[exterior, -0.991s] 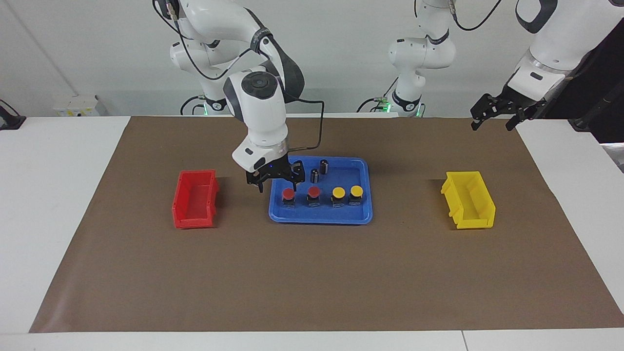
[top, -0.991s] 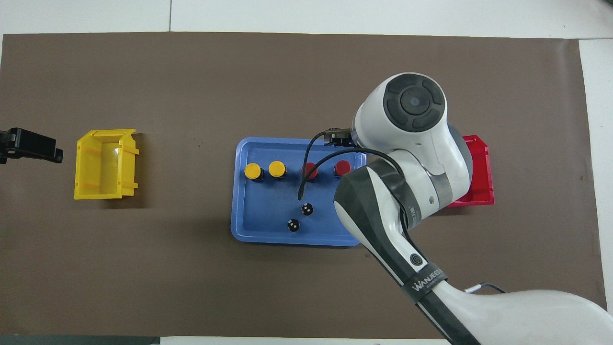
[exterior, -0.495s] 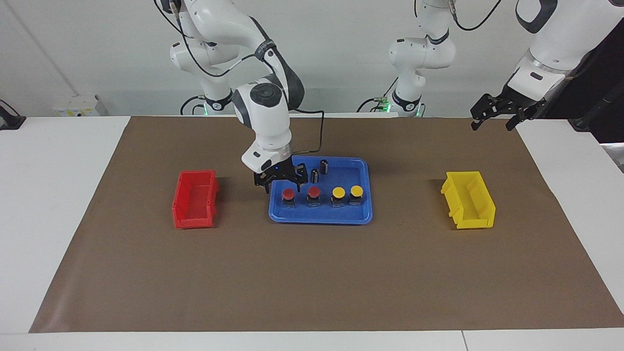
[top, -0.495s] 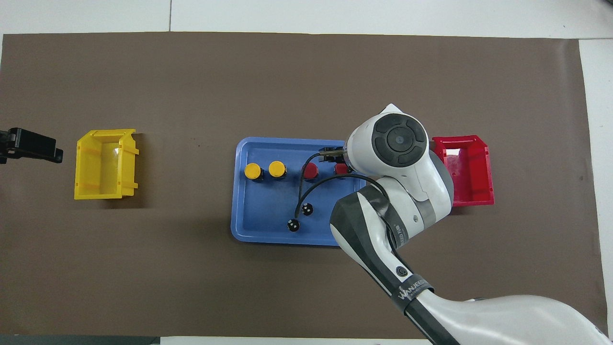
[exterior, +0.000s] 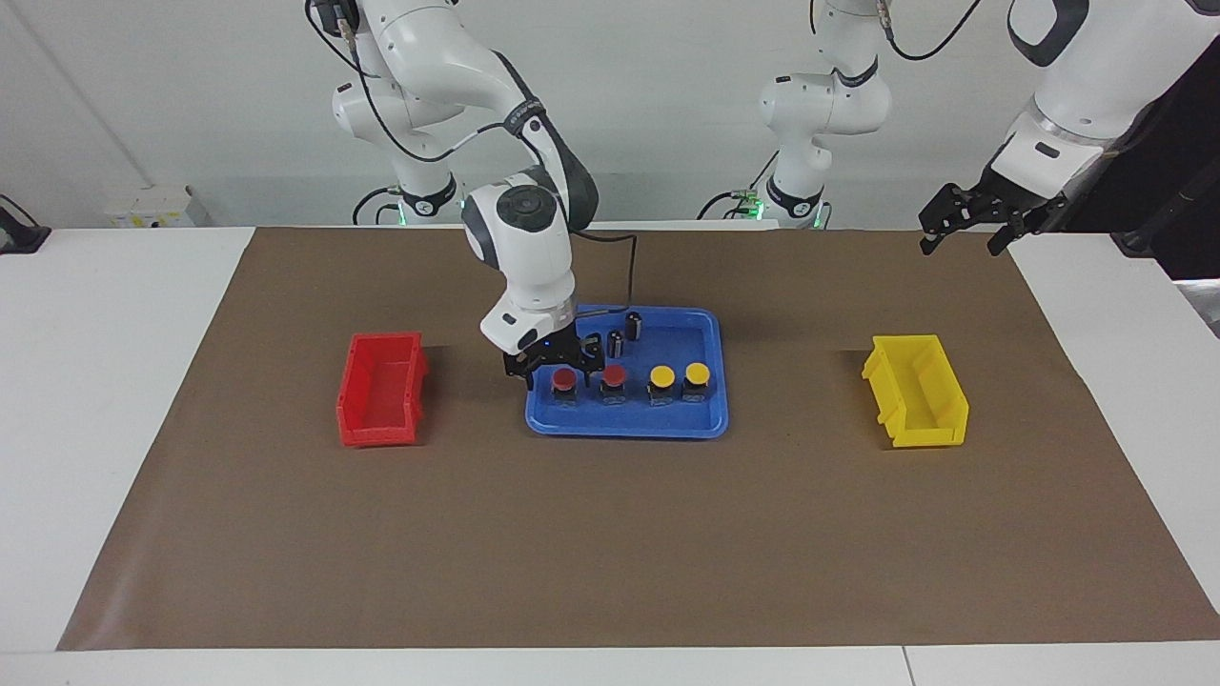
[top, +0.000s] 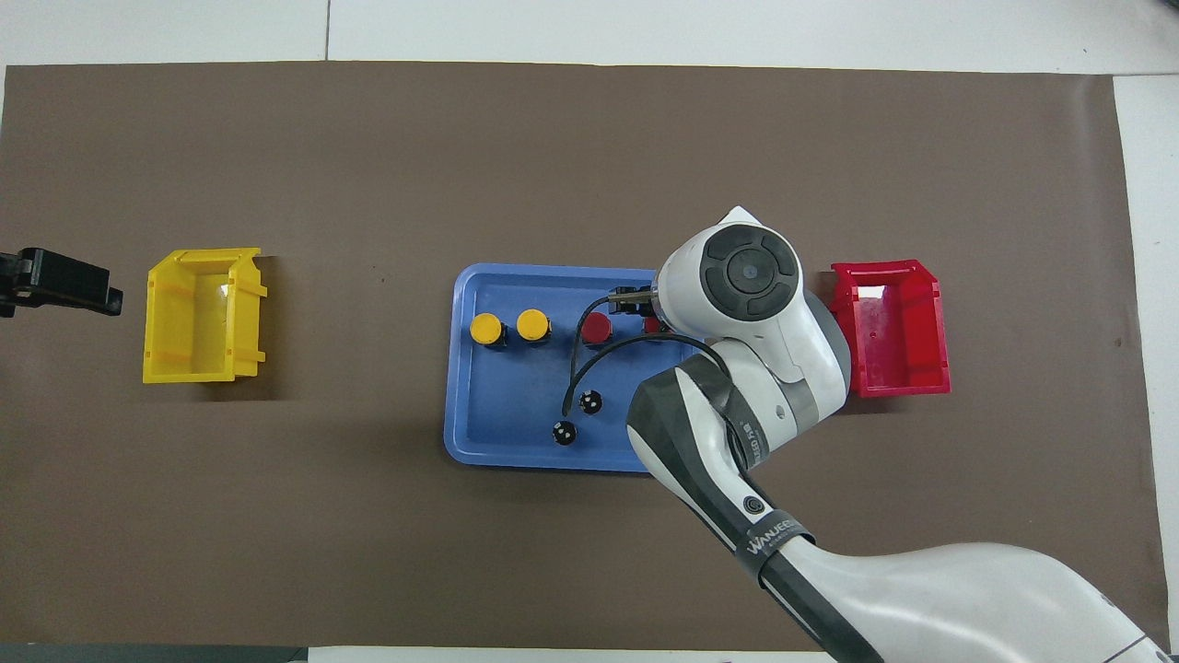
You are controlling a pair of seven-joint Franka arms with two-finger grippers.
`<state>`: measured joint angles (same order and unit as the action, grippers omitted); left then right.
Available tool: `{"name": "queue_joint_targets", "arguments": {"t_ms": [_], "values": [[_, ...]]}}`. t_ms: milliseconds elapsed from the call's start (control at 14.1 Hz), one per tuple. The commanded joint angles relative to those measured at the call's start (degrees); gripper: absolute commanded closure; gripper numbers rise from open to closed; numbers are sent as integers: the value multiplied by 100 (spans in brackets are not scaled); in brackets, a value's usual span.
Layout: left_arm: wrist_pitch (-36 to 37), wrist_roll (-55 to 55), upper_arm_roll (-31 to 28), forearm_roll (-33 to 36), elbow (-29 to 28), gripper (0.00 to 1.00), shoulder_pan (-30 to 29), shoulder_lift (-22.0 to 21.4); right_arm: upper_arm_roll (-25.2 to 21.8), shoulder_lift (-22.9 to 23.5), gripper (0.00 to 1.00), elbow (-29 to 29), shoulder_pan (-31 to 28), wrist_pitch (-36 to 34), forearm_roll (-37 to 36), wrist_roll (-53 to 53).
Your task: Sort red and yellow buttons by color
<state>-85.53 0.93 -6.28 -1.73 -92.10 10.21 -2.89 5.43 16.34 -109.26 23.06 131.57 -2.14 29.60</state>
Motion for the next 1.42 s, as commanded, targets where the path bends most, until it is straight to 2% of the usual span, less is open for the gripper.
{"name": "queue_joint_targets", "arguments": {"t_ms": [0, 283, 637, 778, 920, 1061, 1274, 1344], "values": [[97, 13, 48, 112, -89, 0, -45, -89, 2, -35, 8, -192, 84, 132, -14, 46], [106, 21, 48, 112, -89, 0, -45, -89, 2, -43, 14, -253, 93, 132, -14, 11], [-33, -14, 57, 112, -106, 0, 16, -89, 2, -43, 38, -297, 84, 141, -14, -16], [-794, -92, 136, 112, -551, 0, 139, -228, 2, -43, 53, -289, 84, 123, -14, -24], [-1718, -819, 154, 112, -1273, 0, 647, -370, 2, -26, 68, -175, 75, 18, -14, -51], [-2308, -1382, 154, 112, -1486, 0, 1147, -161, 2, -35, 71, 131, -3, -384, -23, -59], [-2985, -2244, 145, 112, -1487, 2, 1789, 532, -7, -113, 71, 1150, -354, -1823, -14, -287], [-3240, -2472, 136, 112, -1486, 5, 1992, 805, -15, -331, 71, 1222, -625, -2185, -14, -627]]}}
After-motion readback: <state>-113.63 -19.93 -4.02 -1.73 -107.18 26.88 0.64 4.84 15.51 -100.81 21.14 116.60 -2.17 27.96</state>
